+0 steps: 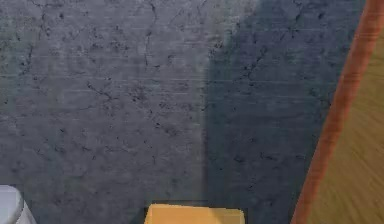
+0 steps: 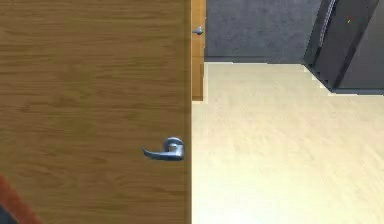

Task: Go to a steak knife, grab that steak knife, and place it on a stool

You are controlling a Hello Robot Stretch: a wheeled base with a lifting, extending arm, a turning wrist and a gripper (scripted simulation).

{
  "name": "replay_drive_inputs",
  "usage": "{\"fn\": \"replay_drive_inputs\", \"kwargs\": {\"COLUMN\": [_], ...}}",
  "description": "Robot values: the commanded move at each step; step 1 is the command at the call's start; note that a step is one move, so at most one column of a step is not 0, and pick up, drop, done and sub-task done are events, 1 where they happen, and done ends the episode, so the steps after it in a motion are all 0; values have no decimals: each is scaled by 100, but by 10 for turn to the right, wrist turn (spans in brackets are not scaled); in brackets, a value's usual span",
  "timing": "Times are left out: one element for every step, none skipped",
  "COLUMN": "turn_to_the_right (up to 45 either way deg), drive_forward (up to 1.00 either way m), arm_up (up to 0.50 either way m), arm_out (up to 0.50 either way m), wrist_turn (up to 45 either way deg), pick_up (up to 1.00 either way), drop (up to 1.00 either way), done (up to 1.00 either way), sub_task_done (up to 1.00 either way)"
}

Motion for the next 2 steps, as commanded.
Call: {"fn": "replay_drive_inputs", "kwargs": {"turn_to_the_right": [-450,-300], "drive_forward": [0,0], "arm_up": [0,0], "arm_out": [0,0], "wrist_turn": [0,0], "pick_up": [0,0], "drop": [0,0], "done": [0,0], "sub_task_done": [0,0]}}
